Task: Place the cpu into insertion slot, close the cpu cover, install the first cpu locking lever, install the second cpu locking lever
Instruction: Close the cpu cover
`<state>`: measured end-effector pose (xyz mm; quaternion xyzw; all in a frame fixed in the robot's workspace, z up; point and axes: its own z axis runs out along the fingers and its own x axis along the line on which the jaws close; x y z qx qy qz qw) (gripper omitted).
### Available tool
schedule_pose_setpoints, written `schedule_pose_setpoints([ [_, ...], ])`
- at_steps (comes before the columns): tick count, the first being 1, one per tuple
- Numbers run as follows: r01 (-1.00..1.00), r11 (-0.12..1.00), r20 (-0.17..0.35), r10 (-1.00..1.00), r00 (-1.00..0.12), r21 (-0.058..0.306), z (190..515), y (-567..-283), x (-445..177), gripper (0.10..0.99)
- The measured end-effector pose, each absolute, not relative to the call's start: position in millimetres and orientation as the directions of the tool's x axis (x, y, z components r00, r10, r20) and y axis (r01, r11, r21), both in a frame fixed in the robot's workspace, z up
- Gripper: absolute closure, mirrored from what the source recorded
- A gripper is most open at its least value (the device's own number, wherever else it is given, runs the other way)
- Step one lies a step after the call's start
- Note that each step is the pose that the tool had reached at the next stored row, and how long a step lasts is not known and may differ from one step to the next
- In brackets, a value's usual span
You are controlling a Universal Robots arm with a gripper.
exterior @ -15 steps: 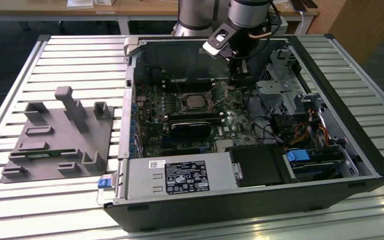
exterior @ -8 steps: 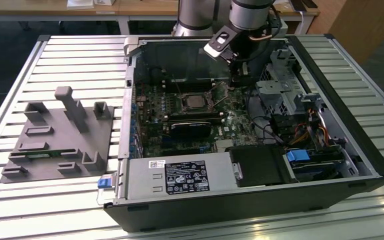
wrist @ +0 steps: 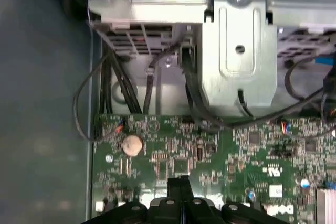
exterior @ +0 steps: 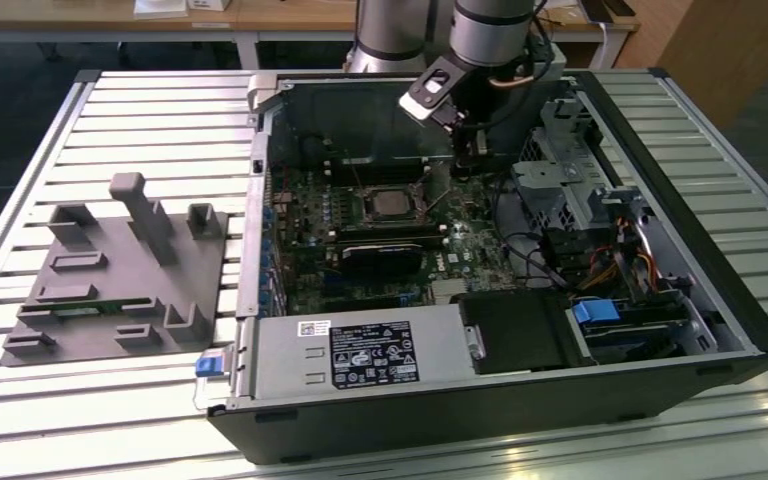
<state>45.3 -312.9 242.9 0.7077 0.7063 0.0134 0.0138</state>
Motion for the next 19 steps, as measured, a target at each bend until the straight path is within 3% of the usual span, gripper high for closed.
schedule_pose_setpoints([
  [19,0.999,-0.002,0.000,1.000,0.002,0.039,235,-313,9,0.980],
])
